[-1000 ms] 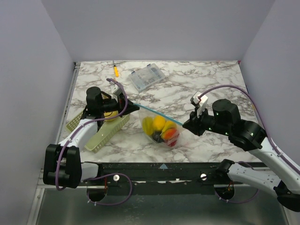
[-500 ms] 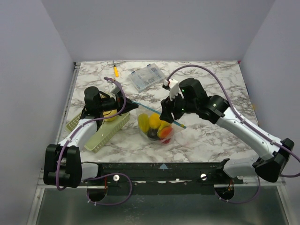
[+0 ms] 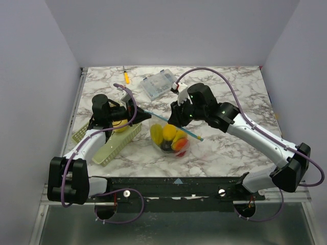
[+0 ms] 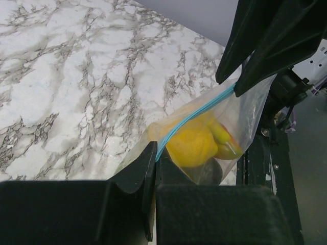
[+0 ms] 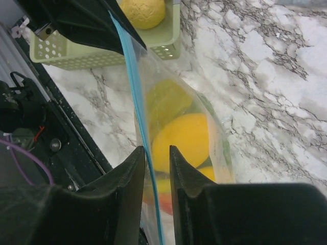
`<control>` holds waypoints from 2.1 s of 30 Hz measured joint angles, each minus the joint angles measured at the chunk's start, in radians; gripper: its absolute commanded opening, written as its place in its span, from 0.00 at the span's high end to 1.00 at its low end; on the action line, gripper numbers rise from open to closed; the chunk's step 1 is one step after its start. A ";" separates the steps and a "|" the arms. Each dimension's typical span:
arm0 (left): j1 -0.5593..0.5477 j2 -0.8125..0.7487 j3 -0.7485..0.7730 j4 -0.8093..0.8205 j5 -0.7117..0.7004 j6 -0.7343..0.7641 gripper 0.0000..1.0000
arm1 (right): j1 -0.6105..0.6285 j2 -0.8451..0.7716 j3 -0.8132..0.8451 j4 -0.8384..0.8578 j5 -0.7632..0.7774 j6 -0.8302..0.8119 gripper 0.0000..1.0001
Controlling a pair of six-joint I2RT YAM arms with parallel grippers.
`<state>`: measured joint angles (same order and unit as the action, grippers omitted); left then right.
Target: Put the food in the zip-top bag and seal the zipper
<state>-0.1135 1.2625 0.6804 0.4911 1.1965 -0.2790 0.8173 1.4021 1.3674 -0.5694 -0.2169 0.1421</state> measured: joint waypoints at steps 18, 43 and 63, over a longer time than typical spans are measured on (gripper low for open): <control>-0.022 -0.105 0.024 -0.066 -0.110 -0.018 0.01 | -0.023 -0.138 -0.202 0.106 0.344 0.154 1.00; -0.273 -0.300 0.032 -0.214 -0.505 -0.003 0.01 | -0.962 -0.301 -0.567 0.126 0.500 0.348 0.99; -0.282 -0.328 0.046 -0.262 -0.569 -0.055 0.02 | -1.033 -0.292 -0.495 0.013 0.641 0.383 0.37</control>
<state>-0.3950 0.9348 0.7265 0.2295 0.6273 -0.3344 -0.2157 1.1099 0.8726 -0.5560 0.4244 0.5255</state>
